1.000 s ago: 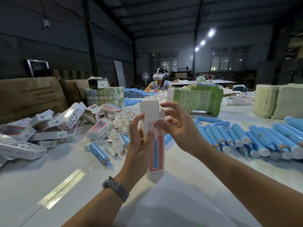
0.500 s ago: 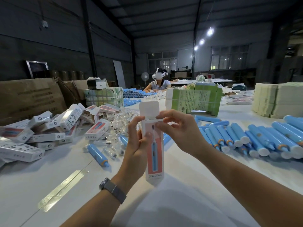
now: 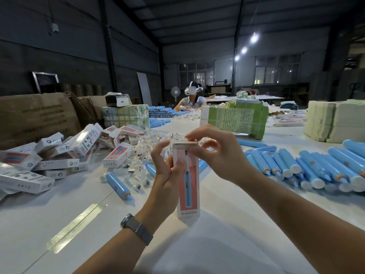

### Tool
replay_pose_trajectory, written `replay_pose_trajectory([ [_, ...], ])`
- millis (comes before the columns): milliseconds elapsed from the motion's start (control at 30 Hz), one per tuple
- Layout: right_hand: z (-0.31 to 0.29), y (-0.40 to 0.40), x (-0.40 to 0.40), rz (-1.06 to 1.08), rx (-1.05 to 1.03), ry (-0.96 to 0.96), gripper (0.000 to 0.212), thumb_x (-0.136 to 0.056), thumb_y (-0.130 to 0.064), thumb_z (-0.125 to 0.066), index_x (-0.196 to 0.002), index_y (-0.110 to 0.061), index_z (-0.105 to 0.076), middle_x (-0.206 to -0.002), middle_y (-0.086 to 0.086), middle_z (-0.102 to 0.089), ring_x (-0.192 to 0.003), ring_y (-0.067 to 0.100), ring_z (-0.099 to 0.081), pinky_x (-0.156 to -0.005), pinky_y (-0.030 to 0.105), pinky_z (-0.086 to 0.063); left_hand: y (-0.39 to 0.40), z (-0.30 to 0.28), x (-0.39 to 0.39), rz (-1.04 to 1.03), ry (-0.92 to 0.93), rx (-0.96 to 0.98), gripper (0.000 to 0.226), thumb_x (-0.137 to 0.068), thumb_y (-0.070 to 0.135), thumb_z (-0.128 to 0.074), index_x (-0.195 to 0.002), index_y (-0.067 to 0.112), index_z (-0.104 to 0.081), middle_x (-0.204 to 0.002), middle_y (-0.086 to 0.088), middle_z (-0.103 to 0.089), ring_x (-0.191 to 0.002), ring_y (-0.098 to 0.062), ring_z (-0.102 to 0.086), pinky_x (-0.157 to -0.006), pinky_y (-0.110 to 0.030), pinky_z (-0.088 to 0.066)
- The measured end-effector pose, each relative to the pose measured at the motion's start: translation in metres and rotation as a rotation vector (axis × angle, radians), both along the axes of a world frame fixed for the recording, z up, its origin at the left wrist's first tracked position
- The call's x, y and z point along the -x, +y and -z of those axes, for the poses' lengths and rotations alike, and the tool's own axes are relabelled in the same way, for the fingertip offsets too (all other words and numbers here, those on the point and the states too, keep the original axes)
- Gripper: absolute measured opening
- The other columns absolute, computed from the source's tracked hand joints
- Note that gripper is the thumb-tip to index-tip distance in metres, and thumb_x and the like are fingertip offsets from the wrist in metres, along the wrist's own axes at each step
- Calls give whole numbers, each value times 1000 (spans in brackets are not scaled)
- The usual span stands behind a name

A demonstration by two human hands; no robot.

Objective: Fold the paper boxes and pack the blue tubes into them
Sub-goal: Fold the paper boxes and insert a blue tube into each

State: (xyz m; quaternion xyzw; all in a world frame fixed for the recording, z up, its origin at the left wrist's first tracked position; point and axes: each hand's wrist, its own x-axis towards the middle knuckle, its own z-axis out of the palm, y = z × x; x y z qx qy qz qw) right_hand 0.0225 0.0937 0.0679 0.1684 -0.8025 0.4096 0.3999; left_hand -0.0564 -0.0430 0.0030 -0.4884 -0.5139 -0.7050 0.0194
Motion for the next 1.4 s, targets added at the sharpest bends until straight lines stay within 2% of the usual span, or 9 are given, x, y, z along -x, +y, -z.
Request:
replay_pose_trajectory([
  [167, -1, -2, -2, -17, 3, -15, 16, -84, -3, -73, -87, -19, -71, -97, 3, -65, -93, 18, -64, -76, 27, -53, 0, -1, -3, -5, 38, 7, 38, -99, 23, -41, -116, 58, -38, -99, 11, -65, -87, -8, -66, -73, -27, -56],
  [267, -5, -4, -5, -26, 60, -30, 10, -84, -11, -75, -78, -15, -69, -91, 5, -62, -86, 16, -62, -73, 25, -51, 1, -2, -5, -14, 69, 23, 34, -100, 25, -39, -115, 55, -39, -102, 3, -64, -85, -9, -67, -70, -25, -56],
  [467, -8, -11, -7, 98, -82, -74, 12, -85, -12, -74, -95, -20, -73, -92, -4, -57, -89, 11, -59, -75, 35, -54, 2, -1, -3, -43, 103, 38, 36, -101, 24, -39, -121, 54, -37, -107, 5, -65, -94, -17, -69, -74, -30, -56],
  [700, -12, -16, -10, 130, -51, -55, 11, -83, -6, -76, -88, -16, -76, -81, -3, -54, -77, 20, -55, -64, 45, -45, 5, 0, -3, -104, 128, 81, 42, -102, 35, -38, -128, 65, -26, -112, 16, -64, -100, -18, -69, -80, -32, -58],
  [800, -14, -17, -9, 142, -19, -61, 13, -83, -1, -73, -86, -13, -76, -81, 0, -57, -80, 21, -58, -63, 46, -49, 5, 1, -4, -109, 137, 89, 42, -101, 36, -37, -127, 67, -25, -115, 9, -64, -100, -18, -69, -80, -34, -59],
  [900, -19, -15, -10, 155, -18, -78, 9, -84, -2, -72, -85, -12, -74, -86, 2, -62, -81, 18, -62, -70, 45, -53, 4, 1, -4, -113, 157, 94, 46, -101, 36, -37, -130, 69, -22, -116, 0, -62, -99, -20, -69, -82, -38, -59],
  [1000, -24, -13, -12, 167, -49, -102, 7, -84, -5, -73, -86, -12, -75, -87, 4, -64, -82, 18, -62, -76, 44, -53, 3, 2, -4, -104, 181, 106, 49, -101, 38, -36, -132, 72, -17, -117, 4, -62, -103, -18, -67, -84, -37, -59],
  [1167, -37, -8, -17, 195, -232, -137, 8, -84, -11, -75, -86, -19, -75, -84, 4, -65, -79, 18, -61, -80, 42, -53, 1, 1, -6, -84, 214, 114, 51, -101, 42, -36, -133, 74, -13, -116, 24, -62, -106, -13, -66, -84, -29, -58],
  [1400, -44, -1, -23, 148, -254, -192, 12, -86, -8, -73, -88, -19, -77, -85, 4, -65, -82, 20, -63, -83, 40, -54, 0, 0, -7, -82, 222, 115, 45, -101, 40, -36, -130, 71, -22, -114, 18, -62, -103, -16, -66, -79, -27, -57],
])
